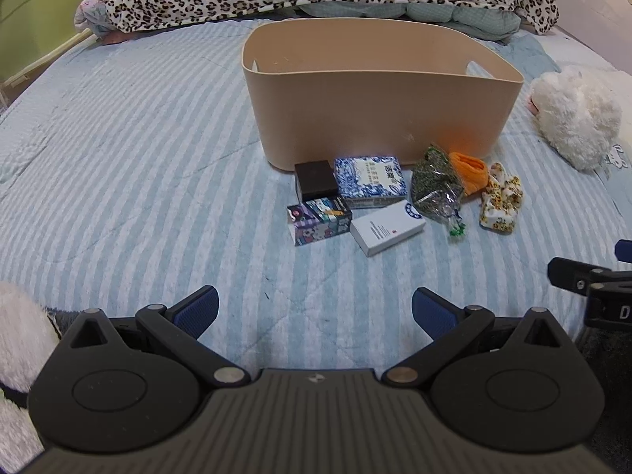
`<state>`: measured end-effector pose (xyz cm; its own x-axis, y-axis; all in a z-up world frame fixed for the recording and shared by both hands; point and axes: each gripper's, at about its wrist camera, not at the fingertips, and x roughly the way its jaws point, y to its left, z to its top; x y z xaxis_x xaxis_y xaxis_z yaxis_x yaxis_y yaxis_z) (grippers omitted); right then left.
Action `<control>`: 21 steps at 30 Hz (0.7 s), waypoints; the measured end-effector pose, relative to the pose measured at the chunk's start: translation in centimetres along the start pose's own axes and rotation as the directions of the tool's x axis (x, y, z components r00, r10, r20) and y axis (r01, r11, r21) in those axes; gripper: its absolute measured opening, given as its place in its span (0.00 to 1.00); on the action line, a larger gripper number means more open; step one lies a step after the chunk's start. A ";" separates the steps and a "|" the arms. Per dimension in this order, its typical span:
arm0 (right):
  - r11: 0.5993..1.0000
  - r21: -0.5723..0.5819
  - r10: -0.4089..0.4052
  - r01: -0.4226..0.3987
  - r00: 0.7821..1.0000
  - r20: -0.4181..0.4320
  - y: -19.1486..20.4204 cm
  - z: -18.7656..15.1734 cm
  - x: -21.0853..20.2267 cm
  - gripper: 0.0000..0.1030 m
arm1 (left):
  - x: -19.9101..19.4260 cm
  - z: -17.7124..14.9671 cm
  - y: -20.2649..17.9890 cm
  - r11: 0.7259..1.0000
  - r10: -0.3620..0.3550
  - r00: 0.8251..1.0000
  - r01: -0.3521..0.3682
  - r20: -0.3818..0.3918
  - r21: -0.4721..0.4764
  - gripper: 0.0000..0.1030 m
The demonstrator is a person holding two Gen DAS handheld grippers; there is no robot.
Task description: Organize objects
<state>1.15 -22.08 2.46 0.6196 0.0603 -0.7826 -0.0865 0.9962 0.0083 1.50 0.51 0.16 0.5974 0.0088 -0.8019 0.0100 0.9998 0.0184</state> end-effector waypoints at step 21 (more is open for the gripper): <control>1.000 0.003 -0.020 0.020 0.999 -0.049 0.3 4.1 6.0 0.92 | 6.9 5.4 1.1 0.995 0.052 0.997 -0.057 -0.054 -0.088 1.00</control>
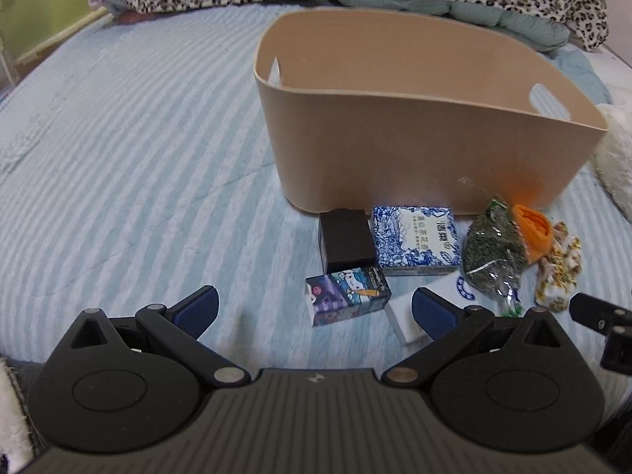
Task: Organize objects
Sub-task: 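Grasp the purple snack box with left tool while right tool grasps the floral scrunchie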
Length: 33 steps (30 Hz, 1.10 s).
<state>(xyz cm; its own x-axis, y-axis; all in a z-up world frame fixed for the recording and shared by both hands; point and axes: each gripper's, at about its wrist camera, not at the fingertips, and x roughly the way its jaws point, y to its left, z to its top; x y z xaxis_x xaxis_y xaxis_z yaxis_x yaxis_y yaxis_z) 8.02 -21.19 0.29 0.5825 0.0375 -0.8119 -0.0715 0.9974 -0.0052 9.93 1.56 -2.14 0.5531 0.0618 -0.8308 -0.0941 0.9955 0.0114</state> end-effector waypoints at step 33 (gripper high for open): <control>0.986 0.147 0.062 -0.079 0.991 0.116 -1.7 0.5 -0.7 0.09 | -3.5 -0.5 2.8 0.999 -0.028 0.999 0.029 0.041 -0.030 0.51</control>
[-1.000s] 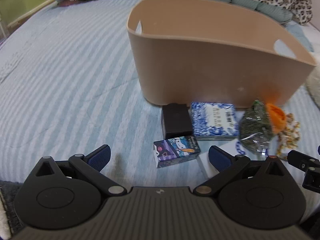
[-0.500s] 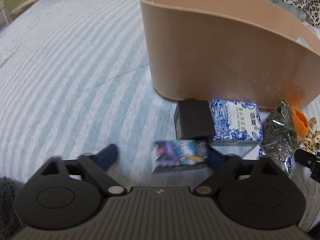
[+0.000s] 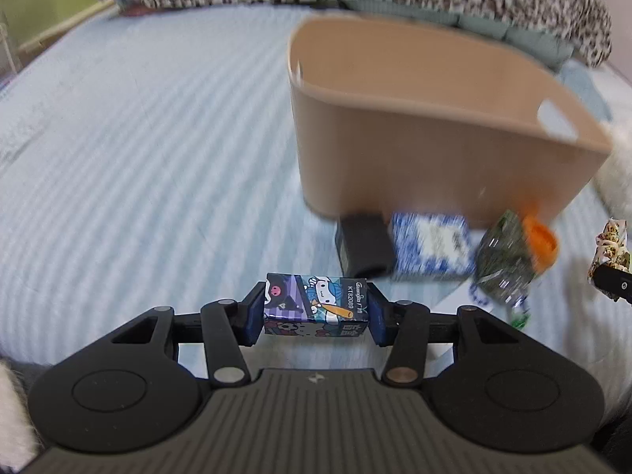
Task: Organize objects
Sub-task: 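Grasp the purple snack box with left tool while right tool grasps the floral scrunchie, then carry both items over the basket and open both tools to drop them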
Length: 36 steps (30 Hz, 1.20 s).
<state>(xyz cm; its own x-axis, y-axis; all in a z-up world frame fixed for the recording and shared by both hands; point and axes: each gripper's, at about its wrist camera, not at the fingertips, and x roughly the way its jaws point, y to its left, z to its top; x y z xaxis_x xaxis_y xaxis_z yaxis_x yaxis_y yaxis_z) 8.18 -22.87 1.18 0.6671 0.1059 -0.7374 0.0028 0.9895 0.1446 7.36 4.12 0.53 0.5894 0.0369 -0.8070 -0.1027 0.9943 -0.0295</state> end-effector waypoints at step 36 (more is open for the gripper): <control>0.982 -0.184 0.034 -0.034 0.999 -0.003 5.9 9.8 6.2 0.11 | 8.8 11.2 -9.1 0.977 0.054 0.995 -0.069 0.079 0.202 0.51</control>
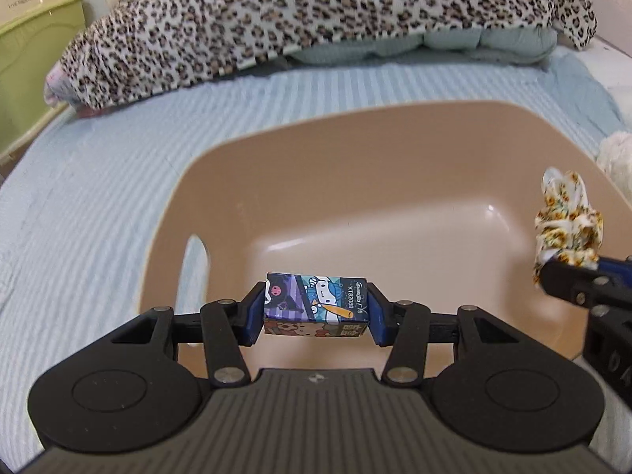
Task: Organize objects
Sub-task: 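Carry both items over the basket and open both tools to drop them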
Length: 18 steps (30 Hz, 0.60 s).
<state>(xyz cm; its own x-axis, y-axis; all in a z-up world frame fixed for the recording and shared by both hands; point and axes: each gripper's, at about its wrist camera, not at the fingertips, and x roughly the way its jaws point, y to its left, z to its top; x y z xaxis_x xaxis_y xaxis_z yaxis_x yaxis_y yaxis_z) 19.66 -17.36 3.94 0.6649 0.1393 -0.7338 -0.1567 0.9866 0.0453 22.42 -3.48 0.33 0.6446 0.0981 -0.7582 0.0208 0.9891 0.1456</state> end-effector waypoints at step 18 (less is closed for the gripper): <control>1.000 -0.026 0.001 0.001 0.994 0.111 -0.3 -0.9 -9.1 0.76 | -10.5 -1.4 3.3 0.999 -0.020 0.993 0.025 0.113 -0.042 0.93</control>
<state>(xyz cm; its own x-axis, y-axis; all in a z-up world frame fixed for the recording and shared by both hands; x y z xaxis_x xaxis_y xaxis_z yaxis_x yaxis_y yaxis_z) 13.04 -19.00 9.99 0.7414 0.1493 -0.6542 -0.1748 0.9842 0.0264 14.66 -1.05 7.84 0.7260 0.0653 -0.6846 0.0049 0.9950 0.1002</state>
